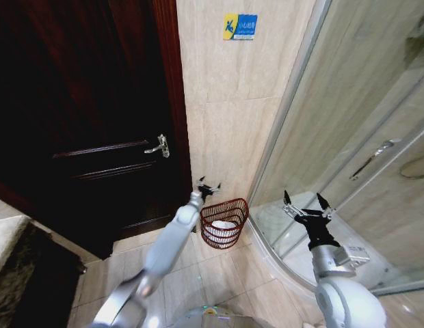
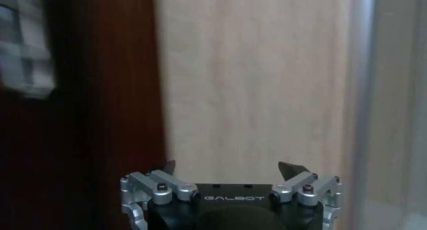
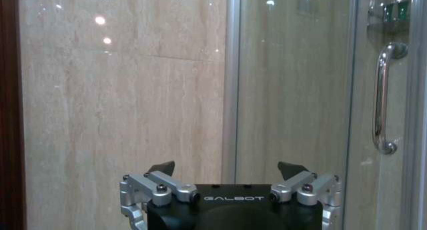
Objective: Discard the used towel into the hamper.
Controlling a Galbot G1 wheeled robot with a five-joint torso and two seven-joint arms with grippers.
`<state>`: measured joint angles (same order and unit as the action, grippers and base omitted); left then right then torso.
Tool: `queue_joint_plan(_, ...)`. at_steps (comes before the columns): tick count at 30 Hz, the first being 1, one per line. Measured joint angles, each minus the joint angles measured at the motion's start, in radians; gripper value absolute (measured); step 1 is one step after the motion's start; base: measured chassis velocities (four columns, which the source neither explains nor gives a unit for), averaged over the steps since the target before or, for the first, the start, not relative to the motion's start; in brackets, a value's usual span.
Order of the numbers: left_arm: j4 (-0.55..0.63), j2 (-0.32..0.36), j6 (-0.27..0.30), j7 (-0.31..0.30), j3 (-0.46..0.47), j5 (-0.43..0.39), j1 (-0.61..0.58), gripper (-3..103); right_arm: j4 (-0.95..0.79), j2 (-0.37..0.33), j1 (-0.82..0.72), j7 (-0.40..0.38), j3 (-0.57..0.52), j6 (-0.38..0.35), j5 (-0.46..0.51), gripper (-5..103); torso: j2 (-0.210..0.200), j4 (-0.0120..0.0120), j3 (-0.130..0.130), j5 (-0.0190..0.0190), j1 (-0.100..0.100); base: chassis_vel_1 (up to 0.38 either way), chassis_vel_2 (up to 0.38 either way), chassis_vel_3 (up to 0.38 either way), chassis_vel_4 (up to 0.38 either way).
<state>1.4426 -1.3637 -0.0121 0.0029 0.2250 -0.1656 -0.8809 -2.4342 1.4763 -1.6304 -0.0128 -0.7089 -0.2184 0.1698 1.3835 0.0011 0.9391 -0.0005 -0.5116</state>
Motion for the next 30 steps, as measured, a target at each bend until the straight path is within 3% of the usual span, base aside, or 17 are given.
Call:
queue_joint_plan(4, 0.083, 0.032, 0.000, -0.036, 0.045, -0.012, -0.064, 100, 0.007, 0.001, -0.002, 0.005, 0.000, 0.006, 0.000, 100, 0.000, -0.0002, 0.000, 0.0004, 0.000, 0.000, 0.000, 0.000, 0.000)
queue_joint_plan(7, 0.184, 0.053, 0.000, -0.075, 0.135, -0.035, -0.149, 100, 0.022, 0.000, 0.001, 0.011, 0.000, 0.012, 0.000, 100, 0.000, -0.0002, 0.000, 0.0004, 0.000, 0.000, 0.000, 0.000, 0.000)
queue_joint_plan(20, 0.501, 0.059, 0.018, -0.097, 0.459, -0.121, -0.439, 100, 0.040, -0.015, -0.009, 0.036, -0.006, 0.019, 0.008, 100, 0.000, -0.0001, 0.000, 0.0004, 0.000, 0.000, 0.000, 0.000, 0.000)
queue_joint_plan(30, 0.600, 0.018, -0.055, -0.094, 0.537, -0.165, -0.609, 100, 0.039, -0.021, -0.026, 0.043, -0.006, 0.033, 0.011, 100, 0.000, -0.0002, 0.000, 0.0004, 0.000, 0.000, 0.000, 0.000, 0.000)
